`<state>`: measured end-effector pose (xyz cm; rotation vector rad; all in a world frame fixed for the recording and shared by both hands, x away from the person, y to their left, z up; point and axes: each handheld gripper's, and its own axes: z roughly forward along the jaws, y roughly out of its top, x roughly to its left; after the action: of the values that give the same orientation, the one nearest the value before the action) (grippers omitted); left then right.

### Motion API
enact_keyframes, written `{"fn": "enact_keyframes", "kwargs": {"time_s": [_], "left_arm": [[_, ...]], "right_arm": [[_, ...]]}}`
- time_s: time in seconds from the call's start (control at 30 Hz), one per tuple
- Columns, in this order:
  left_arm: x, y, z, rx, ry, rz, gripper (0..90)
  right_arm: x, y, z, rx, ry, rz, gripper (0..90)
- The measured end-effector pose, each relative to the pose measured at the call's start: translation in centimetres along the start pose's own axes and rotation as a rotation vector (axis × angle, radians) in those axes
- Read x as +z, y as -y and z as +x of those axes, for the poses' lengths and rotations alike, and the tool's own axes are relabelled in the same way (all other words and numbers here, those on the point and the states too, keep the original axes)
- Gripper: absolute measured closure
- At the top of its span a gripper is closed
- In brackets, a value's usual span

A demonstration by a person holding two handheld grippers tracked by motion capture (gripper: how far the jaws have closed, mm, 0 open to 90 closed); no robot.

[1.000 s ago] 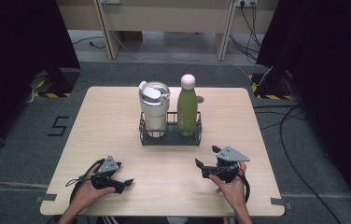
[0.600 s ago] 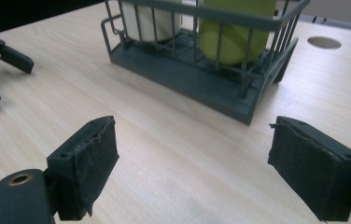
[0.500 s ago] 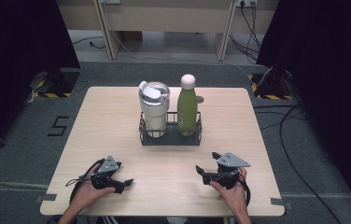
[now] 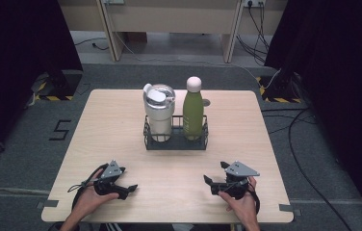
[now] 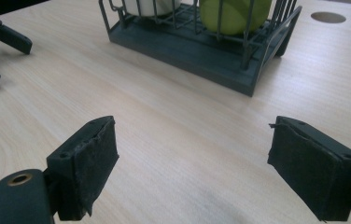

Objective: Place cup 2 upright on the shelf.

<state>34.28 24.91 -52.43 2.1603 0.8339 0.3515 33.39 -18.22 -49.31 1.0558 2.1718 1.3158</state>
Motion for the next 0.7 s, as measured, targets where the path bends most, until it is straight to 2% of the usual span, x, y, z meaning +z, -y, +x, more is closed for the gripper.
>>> {"fn": "enact_keyframes", "kwargs": {"time_s": [0.7], "left_arm": [[0.0, 0.0, 0.0, 0.000, 0.000, 0.000, 13.6]], "right_arm": [[-0.3, 2.0, 0.6, -0.009, 0.002, 0.067, 15.3]]}}
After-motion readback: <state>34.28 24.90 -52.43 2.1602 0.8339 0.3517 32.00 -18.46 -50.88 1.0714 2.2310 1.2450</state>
